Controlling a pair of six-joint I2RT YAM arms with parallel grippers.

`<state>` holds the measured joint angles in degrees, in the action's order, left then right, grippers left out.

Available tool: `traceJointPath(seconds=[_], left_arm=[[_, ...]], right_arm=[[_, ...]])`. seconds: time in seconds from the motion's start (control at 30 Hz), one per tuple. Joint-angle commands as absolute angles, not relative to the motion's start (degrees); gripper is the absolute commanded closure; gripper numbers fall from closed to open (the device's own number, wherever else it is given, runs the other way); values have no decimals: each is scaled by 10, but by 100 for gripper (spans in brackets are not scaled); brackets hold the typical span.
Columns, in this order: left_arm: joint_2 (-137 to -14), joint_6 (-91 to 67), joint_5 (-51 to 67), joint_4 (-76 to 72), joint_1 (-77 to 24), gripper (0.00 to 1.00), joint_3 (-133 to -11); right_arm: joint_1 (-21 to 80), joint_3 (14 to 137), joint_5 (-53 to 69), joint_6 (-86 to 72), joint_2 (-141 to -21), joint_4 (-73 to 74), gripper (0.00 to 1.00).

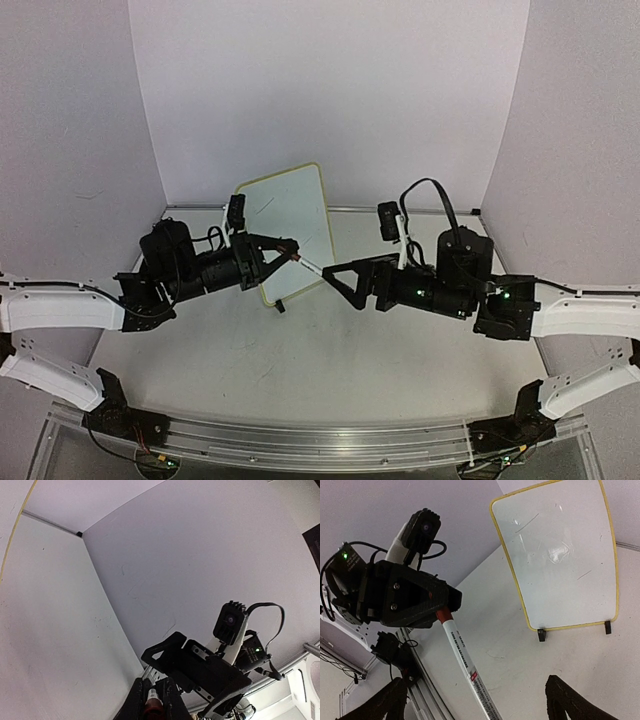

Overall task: Write a sentence on the whiteboard
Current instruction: Open the pen cap from the whiteboard marker.

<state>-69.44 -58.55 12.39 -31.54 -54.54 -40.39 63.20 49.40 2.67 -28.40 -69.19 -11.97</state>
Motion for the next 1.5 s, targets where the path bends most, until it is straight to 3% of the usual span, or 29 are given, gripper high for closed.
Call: traceJointPath(seconds=[0.0,0.13,0.3,0.93,1.17,1.33,1.47], left_arm=[[-680,-614,104,-503,-542,100,-387],[-679,-618,97,-580,-542,100,-369],[-677,-614,101,-575,-542,100,-370],[-696,-596,113,-489,-542,100,-395],[-717,-603,121,-508,-542,100,-399],[-723,-610,126,-520,-542,100,-397],[-726,-627,125,-557,-542,100,-384]], right_arm=[[634,463,25,-363,-701,-340,8],[634,464,71,-392,-733,-438,8],[633,476,113,-424,-768,-505,10],[634,499,141,-428,-790,-491,29],[634,516,152,-425,-800,-475,36],[634,515,151,-424,-799,-475,47],[633,514,147,-424,-798,-475,47]])
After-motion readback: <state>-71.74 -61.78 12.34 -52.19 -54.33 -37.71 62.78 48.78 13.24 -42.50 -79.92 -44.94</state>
